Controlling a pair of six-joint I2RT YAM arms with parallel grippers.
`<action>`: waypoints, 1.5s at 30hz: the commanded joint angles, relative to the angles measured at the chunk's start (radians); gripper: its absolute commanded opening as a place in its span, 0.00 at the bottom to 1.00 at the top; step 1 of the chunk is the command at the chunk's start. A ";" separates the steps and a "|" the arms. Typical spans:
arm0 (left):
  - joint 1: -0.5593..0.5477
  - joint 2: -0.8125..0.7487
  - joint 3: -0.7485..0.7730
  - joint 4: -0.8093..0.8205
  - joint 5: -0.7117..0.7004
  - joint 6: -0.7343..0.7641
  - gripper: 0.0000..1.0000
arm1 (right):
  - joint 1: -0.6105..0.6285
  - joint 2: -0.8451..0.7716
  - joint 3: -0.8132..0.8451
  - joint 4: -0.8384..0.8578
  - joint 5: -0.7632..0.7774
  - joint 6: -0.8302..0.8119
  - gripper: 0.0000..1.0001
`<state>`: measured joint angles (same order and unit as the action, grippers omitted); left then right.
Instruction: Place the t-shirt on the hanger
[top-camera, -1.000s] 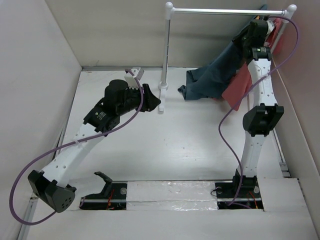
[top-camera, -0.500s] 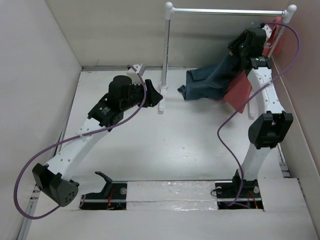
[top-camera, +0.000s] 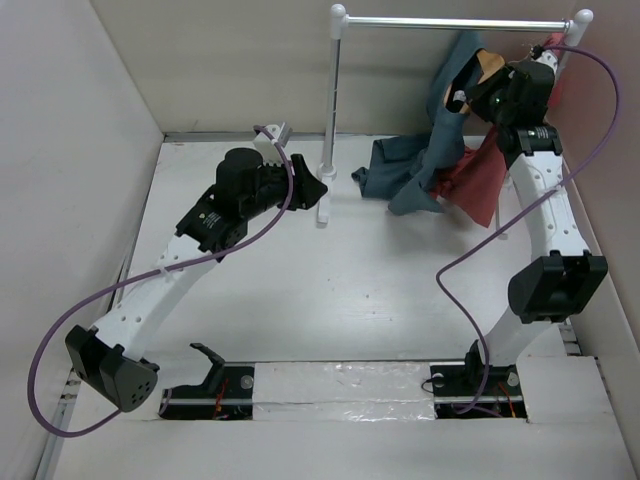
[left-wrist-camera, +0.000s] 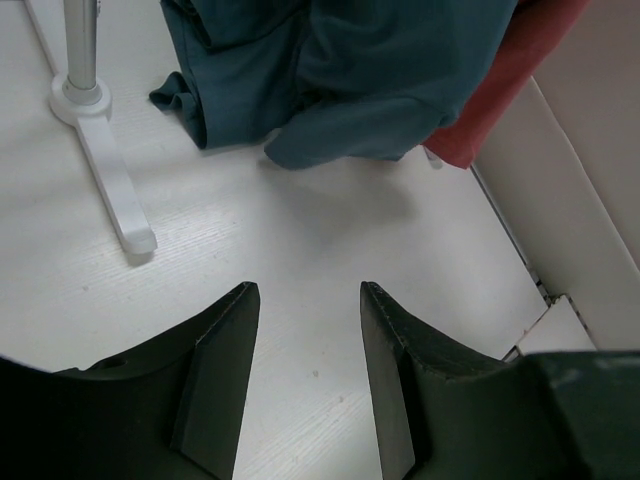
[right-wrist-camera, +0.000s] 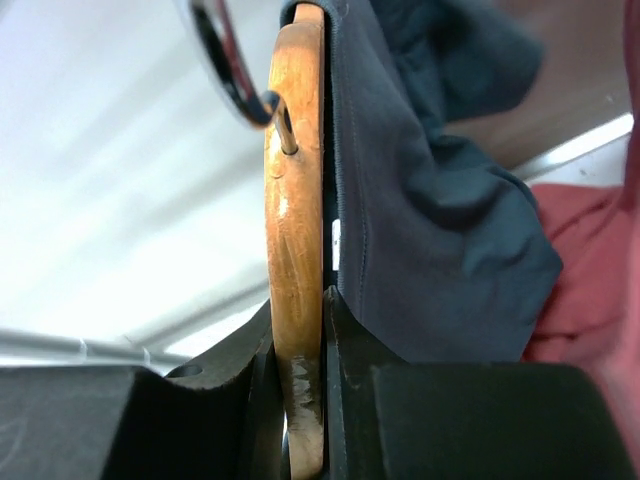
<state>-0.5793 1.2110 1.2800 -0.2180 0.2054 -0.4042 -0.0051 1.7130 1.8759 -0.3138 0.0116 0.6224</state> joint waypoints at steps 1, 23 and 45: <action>-0.004 0.012 0.042 0.072 0.020 0.022 0.42 | 0.011 -0.102 -0.024 0.044 -0.062 -0.058 0.00; -0.004 -0.139 -0.090 0.000 0.002 0.038 0.42 | -0.075 0.100 0.409 -0.189 -0.154 -0.198 0.00; -0.004 -0.176 -0.077 -0.058 -0.132 0.021 0.46 | -0.056 0.021 0.048 0.030 -0.131 -0.099 0.66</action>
<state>-0.5812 1.0618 1.1858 -0.3050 0.1005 -0.3672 -0.0708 1.8156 2.0216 -0.4244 -0.1127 0.4797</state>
